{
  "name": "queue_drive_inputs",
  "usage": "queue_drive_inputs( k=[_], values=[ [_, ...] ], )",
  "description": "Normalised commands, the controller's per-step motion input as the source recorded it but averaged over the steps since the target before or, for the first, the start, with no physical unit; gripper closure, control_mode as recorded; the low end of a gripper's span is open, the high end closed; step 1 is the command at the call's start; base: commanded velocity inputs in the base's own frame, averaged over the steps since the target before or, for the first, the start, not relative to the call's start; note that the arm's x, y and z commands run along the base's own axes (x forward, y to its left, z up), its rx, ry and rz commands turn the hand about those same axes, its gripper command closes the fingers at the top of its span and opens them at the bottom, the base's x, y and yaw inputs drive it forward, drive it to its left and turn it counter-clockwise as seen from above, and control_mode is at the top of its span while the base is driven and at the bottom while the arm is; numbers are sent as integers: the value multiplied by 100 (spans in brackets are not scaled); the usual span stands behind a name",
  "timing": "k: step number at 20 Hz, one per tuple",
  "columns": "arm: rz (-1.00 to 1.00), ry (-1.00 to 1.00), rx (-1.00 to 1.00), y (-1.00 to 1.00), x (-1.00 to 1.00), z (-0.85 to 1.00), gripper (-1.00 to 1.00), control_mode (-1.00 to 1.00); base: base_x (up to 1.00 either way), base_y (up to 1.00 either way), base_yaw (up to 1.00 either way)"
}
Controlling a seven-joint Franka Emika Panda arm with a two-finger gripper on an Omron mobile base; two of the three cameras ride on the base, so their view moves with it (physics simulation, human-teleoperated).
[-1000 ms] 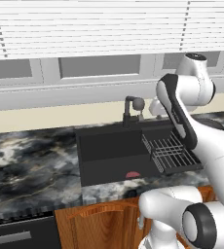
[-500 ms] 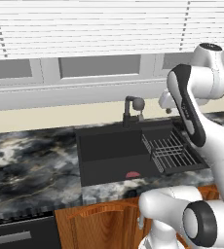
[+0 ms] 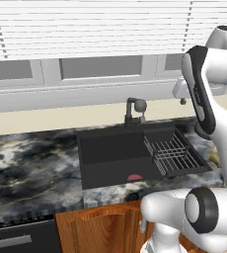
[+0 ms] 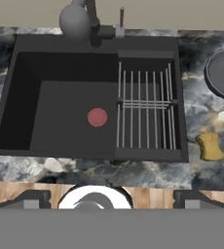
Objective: Pick the pan and sponge and place them into the sink. Then turn on the water.
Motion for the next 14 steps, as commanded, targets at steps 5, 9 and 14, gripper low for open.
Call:
queue_drive_inputs(
  k=[5, 9, 14],
  values=[
    [3, 2, 0, -39, 0, 0, -100, -100, 0, 0, 0],
    [6, 0, 0, -39, 0, 0, -100, -100, 0, 0, 0],
    [5, 1, 0, -44, 0, -1, -100, -100, 0, 0, 0]
  ],
)
